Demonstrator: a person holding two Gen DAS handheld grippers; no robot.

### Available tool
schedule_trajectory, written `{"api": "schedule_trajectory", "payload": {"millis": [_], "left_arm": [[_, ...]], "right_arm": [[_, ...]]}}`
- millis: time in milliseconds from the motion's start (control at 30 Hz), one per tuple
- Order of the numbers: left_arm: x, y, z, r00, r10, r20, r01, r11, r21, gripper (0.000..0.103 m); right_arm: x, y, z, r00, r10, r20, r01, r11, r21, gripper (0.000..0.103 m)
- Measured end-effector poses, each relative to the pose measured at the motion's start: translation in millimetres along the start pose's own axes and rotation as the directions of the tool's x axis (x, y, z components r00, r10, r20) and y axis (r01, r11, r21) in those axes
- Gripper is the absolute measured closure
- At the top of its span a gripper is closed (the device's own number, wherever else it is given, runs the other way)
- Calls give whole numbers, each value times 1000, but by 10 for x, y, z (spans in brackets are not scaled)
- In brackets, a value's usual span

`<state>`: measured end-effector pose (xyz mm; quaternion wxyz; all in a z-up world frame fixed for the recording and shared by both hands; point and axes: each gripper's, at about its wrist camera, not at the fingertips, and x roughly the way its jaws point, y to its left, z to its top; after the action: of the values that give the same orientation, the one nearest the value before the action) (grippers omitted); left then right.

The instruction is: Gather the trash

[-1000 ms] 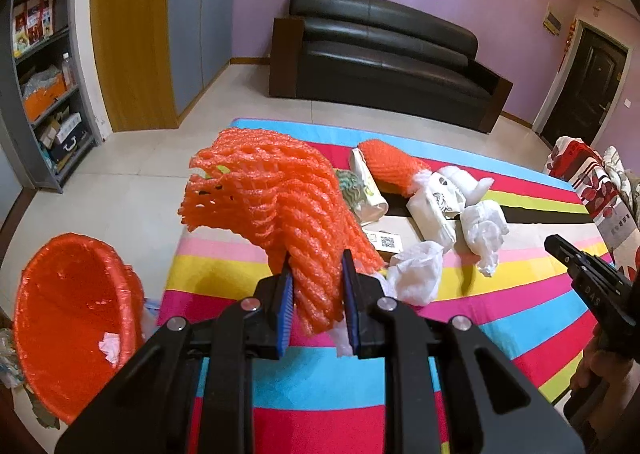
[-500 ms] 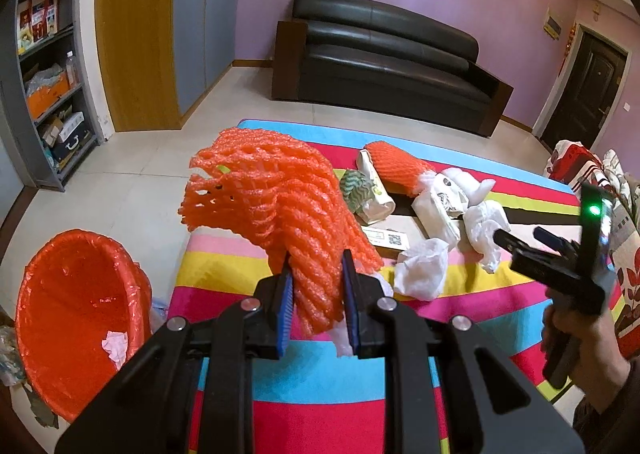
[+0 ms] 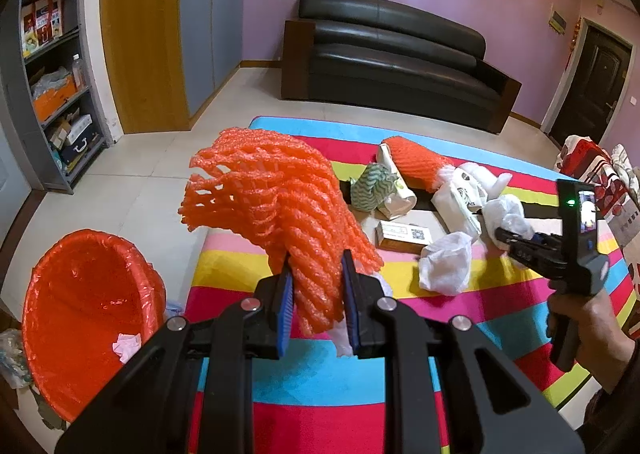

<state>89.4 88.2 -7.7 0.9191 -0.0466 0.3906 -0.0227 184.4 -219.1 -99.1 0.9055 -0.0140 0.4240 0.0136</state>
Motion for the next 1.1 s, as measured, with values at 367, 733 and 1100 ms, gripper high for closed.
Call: {"api": "schedule_trajectory", "payload": {"millis": [367,733,1100], "left_arm": [[-42,53,-73,1000,21,9,-21,1000,1,82],[-241,359,-134,998,53,22,-52,998,-35,82],[-682,1021,-175,982,184,35,-182,981,-66,82]], "right_arm": [[-736,217,-232,994,-20,106,18,1000,21,66],[-1184,865,-196,986,58,159,-50,997,-54,66],[-1426,2092,-88,963,227,143,-204,966,-156,66]]}}
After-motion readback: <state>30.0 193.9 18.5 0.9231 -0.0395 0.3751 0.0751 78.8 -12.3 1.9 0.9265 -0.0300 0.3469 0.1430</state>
